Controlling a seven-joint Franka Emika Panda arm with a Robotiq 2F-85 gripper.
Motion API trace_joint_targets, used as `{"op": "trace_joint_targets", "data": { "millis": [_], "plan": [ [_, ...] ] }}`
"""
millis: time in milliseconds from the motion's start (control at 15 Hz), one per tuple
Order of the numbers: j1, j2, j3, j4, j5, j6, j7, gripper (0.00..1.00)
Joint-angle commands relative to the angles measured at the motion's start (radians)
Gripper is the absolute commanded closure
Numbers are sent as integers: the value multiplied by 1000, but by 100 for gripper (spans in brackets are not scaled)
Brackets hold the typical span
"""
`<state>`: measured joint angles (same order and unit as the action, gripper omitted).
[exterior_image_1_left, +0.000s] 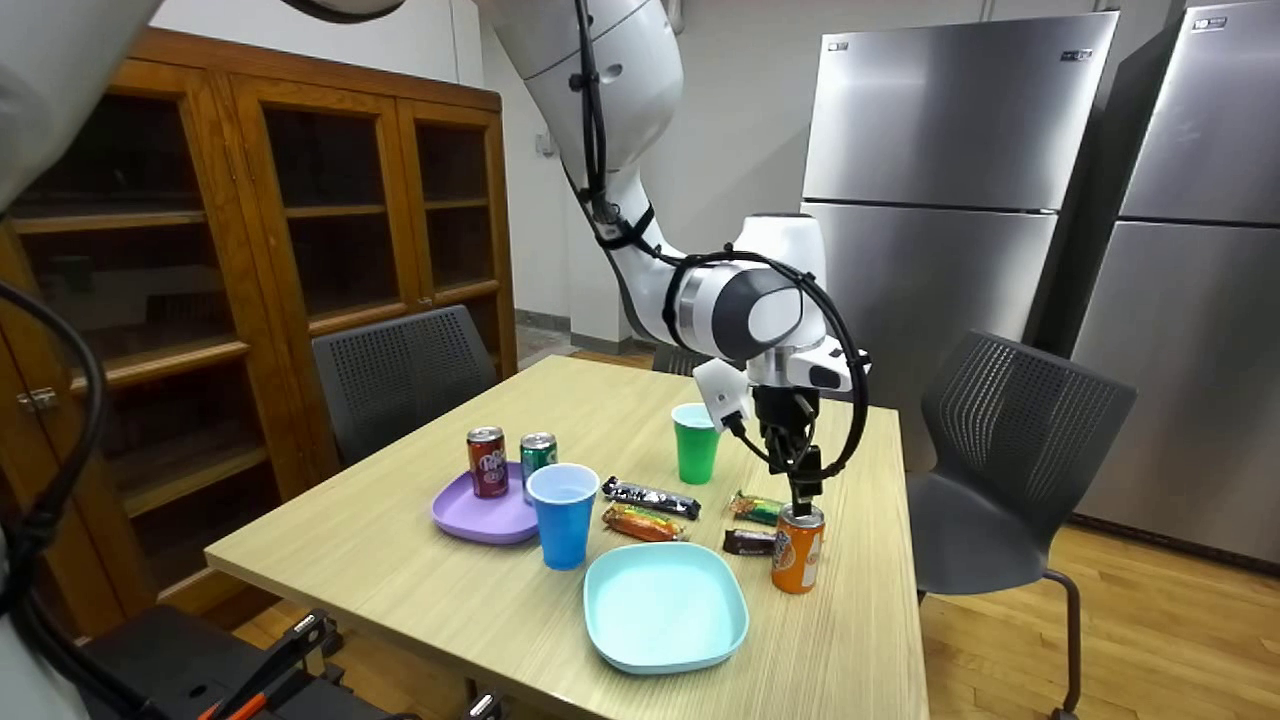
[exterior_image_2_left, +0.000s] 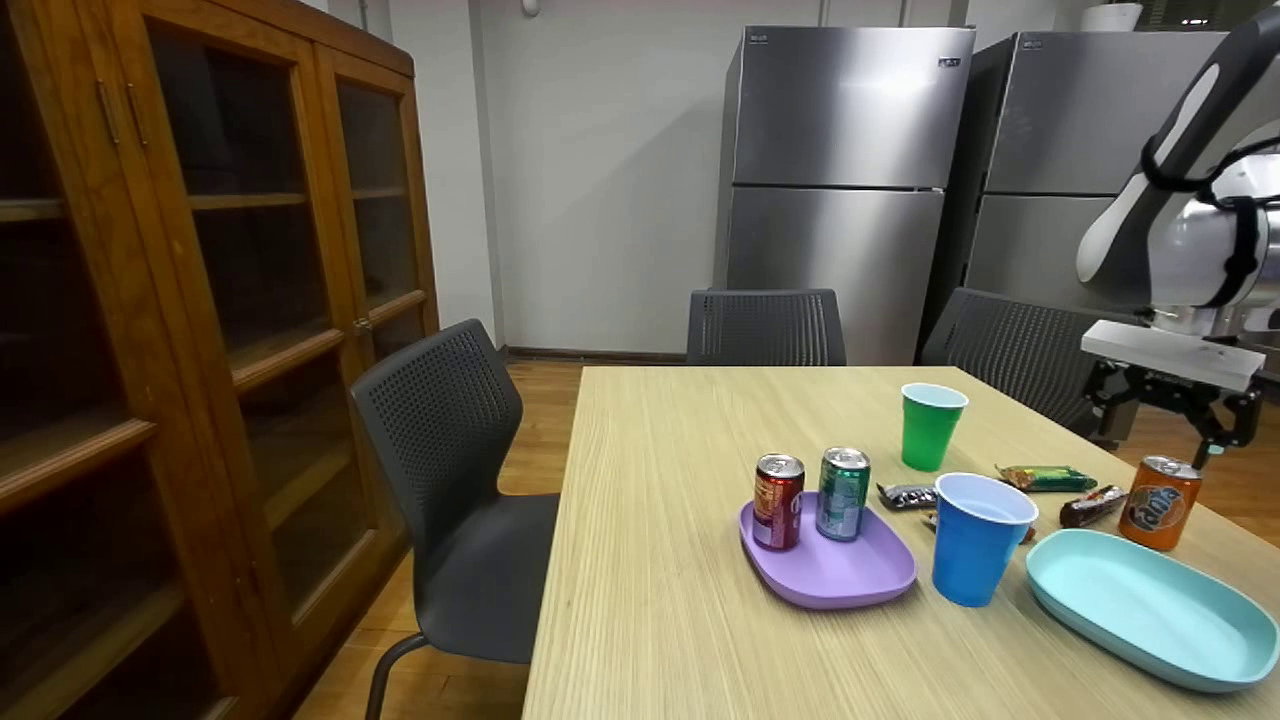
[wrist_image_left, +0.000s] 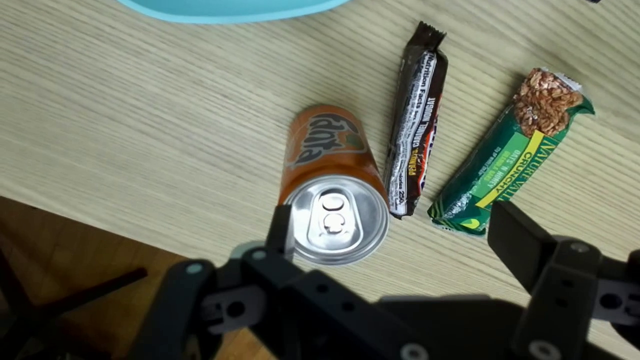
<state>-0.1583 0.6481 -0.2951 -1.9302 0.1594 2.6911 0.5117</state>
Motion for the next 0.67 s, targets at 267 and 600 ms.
{"op": "trace_joint_targets", "data": {
  "millis": [267, 600],
  "plan": [
    [-7, 0, -10, -7, 13, -18, -13, 0],
    [-3, 25, -16, 3, 10, -24, -6, 0]
  ]
}}
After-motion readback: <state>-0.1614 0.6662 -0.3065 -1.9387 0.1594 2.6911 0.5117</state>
